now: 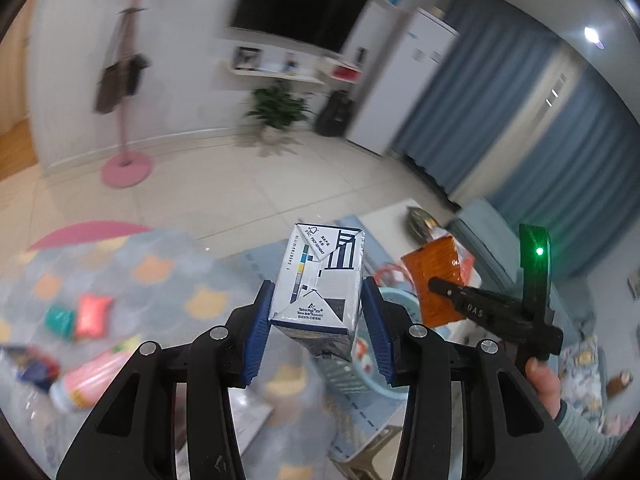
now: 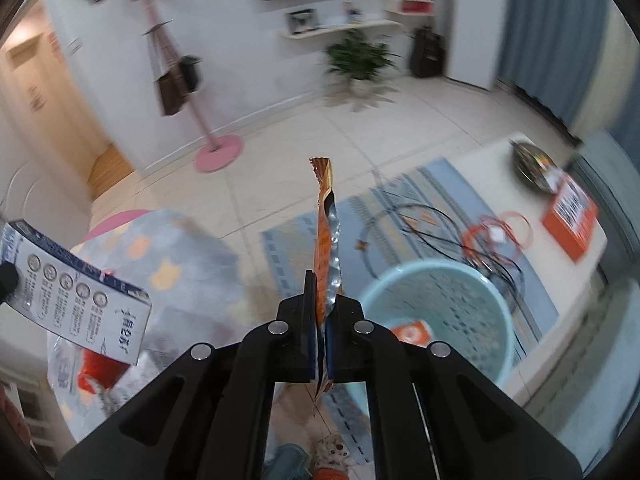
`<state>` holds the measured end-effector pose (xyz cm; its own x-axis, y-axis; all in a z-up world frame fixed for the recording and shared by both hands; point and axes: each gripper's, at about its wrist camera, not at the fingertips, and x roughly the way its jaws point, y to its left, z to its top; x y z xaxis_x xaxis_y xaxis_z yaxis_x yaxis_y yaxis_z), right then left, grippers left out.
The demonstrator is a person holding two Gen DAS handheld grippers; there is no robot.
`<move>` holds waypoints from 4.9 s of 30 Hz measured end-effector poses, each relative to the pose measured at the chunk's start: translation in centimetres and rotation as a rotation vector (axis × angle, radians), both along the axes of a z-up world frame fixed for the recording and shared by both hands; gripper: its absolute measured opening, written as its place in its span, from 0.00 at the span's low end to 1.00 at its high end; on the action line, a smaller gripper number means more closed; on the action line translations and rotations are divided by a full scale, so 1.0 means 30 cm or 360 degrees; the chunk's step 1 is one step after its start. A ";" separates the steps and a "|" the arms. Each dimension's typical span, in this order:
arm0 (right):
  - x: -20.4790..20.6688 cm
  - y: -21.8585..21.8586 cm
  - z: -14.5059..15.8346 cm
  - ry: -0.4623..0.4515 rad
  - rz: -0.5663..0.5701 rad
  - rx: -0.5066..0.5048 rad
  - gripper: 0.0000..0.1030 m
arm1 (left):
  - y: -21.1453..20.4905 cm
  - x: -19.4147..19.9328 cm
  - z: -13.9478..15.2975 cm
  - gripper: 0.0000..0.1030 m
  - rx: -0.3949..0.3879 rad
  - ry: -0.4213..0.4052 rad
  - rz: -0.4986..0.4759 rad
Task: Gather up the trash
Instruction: 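Carry the carton and snack bag over the wastebasket and release both, then move both grippers back over the table toward the remaining trash, then grasp the clear plastic bottle with the left gripper while the right gripper grasps the milk carton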
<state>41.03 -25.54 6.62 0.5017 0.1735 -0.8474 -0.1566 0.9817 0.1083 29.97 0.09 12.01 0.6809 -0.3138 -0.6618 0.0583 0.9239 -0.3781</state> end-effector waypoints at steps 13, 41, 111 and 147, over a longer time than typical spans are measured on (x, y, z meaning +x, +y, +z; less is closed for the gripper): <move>0.009 -0.387 -0.218 0.0255 -0.0395 -0.0049 0.02 | -0.469 0.288 -0.158 0.41 0.0070 0.0086 -0.0406; 0.016 -0.513 -0.349 0.0424 -0.0494 0.0033 0.52 | -0.667 0.398 -0.332 0.62 0.0071 0.0327 -0.0481; -0.493 0.619 -0.389 -0.0028 0.0161 0.0257 0.83 | 0.862 -0.695 -0.576 0.79 0.0268 0.0313 0.0658; -0.675 0.734 -0.356 -0.0111 0.0248 0.0104 0.51 | 0.757 -0.784 -0.536 0.44 0.0161 0.0081 0.0579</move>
<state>20.79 -3.52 -4.07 0.5218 0.3076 -0.7957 -0.3158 0.9361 0.1548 6.46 22.79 -4.09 0.7011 0.0112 -0.7130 -0.2969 0.9137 -0.2776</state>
